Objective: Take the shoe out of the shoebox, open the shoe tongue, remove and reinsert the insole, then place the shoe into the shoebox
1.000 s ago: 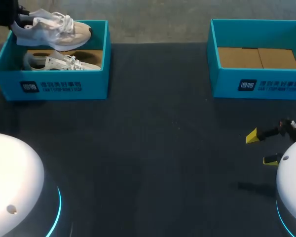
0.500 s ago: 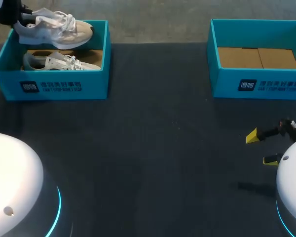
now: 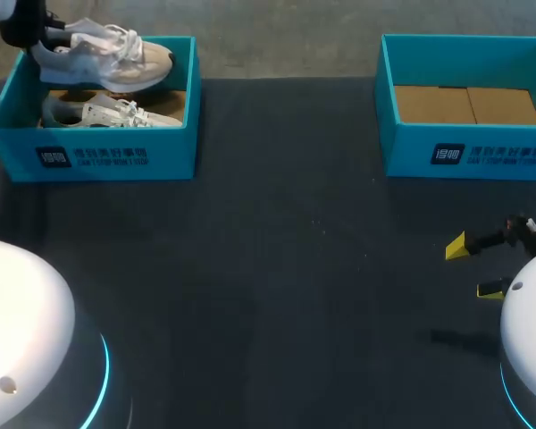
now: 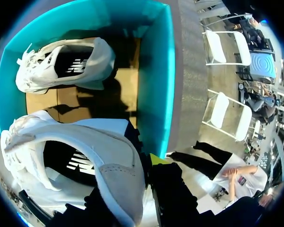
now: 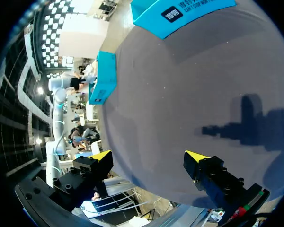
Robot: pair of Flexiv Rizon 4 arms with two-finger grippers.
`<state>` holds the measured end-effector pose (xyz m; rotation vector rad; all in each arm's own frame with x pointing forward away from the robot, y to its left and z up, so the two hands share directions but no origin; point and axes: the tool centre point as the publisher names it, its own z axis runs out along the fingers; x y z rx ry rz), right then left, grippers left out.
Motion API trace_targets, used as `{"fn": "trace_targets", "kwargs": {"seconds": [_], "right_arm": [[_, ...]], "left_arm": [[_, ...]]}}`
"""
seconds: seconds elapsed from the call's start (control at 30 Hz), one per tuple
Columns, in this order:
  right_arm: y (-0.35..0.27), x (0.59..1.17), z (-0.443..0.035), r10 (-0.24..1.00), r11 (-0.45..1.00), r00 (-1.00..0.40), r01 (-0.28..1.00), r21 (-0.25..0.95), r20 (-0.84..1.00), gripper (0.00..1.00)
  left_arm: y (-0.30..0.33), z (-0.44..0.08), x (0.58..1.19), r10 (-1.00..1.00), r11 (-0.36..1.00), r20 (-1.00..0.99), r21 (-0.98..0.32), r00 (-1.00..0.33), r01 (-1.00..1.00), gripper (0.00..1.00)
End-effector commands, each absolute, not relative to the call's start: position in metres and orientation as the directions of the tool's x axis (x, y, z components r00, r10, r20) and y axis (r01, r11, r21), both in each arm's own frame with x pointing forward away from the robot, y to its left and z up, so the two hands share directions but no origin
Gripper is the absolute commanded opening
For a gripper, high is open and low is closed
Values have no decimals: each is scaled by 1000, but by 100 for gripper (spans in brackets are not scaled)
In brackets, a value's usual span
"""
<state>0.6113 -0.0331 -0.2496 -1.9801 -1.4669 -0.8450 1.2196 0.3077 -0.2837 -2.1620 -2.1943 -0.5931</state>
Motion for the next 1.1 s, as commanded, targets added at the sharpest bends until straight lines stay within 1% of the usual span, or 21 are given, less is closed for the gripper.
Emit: {"fn": "trace_targets", "kwargs": {"seconds": [0.03, 0.77, 1.1], "right_arm": [[-32, 610, -250, 632, -272, 216, 961, -48, 744, 100], [-32, 610, -250, 632, -272, 216, 961, -48, 744, 100], [-32, 610, -250, 632, -272, 216, 961, -48, 744, 100]], "left_arm": [[306, -288, 1222, 962, -24, 269, 263, -49, 965, 0], [301, -307, 1218, 963, -33, 268, 257, -38, 966, 0], [300, -323, 1219, 964, -14, 263, 242, -52, 970, 0]]}}
